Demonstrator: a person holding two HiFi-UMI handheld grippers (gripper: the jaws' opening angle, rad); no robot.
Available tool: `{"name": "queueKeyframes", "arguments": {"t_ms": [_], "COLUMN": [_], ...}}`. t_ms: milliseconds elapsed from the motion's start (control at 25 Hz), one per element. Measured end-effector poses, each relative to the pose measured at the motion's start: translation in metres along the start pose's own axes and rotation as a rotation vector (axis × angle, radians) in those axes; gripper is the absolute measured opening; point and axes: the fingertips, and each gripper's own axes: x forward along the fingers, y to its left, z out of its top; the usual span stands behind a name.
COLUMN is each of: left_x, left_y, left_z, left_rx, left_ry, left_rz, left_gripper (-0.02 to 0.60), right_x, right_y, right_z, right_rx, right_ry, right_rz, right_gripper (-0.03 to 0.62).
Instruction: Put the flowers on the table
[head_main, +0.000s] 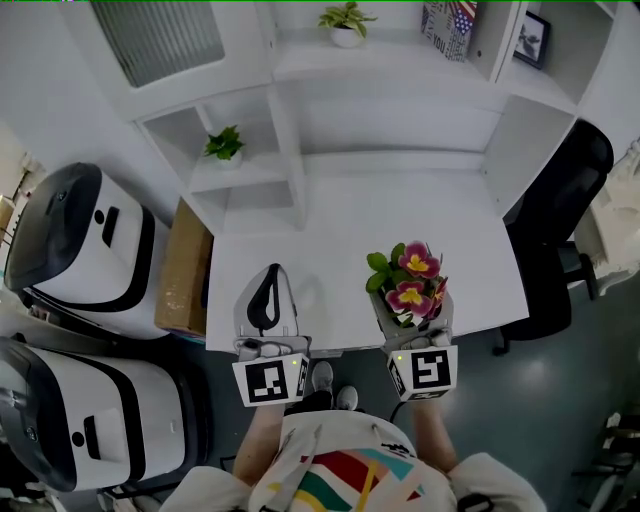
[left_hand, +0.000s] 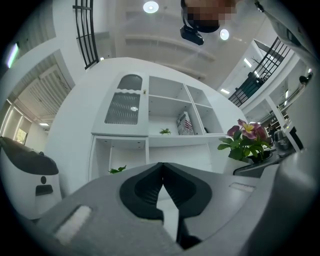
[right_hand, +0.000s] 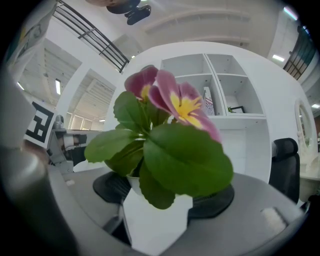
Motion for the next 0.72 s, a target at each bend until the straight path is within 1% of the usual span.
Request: {"name": "queueKeyframes", "arguments": {"t_ms": [160,400,560,720], "left_x": [0.004,0.005,0.008,0.012], "left_y": [0.009,0.030,0.043,0.050], "left_z": [-0.005,-0.007,-0.015,-0.021], "left_rx": [0.001,0.009,0.004,0.006], "left_ry": [0.006,0.007,0.029,0.038], "left_rz": [-0.001,0.034,0.058,0.063], "left_gripper": [0.002,0.002,0.002,0.002], "right_x": [0.012,0.034,0.054,0.081], "right_y": [0.006,0.020,0.027,0.027], "right_z": [-0.001,-0.007,-0.016,-0.029], "right_rx": [-0.002,0.018,0.026,0.043], "right_ry": [-0.007,0.015,0.073,0.126], "right_rz": [0.007,0.046,0.083,0.110], "right_gripper": [0.330,0.331,0.331,0.331]}}
